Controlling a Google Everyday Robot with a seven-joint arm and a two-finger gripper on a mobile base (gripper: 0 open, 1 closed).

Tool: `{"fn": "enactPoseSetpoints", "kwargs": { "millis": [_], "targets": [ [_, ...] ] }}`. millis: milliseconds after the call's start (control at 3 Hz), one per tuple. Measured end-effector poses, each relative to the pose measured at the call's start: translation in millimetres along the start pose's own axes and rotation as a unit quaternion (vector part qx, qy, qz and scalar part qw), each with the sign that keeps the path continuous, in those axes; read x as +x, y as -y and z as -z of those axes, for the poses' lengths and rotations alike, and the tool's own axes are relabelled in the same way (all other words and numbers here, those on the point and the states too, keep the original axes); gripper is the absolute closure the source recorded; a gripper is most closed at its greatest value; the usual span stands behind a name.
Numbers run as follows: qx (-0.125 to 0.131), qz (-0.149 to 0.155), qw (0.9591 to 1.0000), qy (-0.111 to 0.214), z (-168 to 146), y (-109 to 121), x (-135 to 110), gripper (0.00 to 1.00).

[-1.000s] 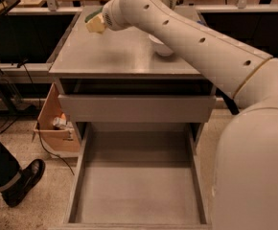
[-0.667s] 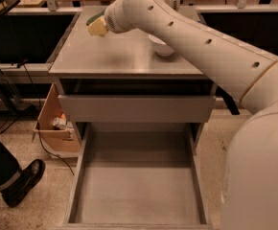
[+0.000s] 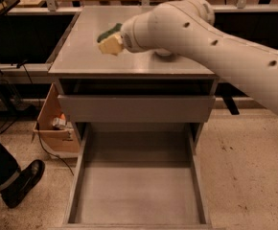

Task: Place sponge into middle drawer

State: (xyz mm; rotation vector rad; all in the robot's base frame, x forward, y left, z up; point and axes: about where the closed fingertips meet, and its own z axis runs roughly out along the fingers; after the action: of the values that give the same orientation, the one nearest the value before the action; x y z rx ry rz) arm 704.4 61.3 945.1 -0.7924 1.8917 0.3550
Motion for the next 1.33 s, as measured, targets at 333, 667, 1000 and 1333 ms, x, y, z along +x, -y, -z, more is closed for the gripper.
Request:
{"fn": "enactPoseSetpoints", "kwargs": {
  "millis": [333, 667, 1000, 1333],
  "targets": [
    [-0.008, -0.008, 0.9997, -0.021, 42.8, -13.7, 48.6, 1.0],
    [-0.006, -0.016, 0.9987, -0.049, 97.4, -15.6, 103.0, 1.0],
    [-0.008, -0.014, 0.9987, -0.049, 95.1, -18.4, 100.9, 1.0],
    [0.0, 0.016, 0.9985, -0.053, 92.4, -16.1, 109.0, 1.0]
  ]
}}
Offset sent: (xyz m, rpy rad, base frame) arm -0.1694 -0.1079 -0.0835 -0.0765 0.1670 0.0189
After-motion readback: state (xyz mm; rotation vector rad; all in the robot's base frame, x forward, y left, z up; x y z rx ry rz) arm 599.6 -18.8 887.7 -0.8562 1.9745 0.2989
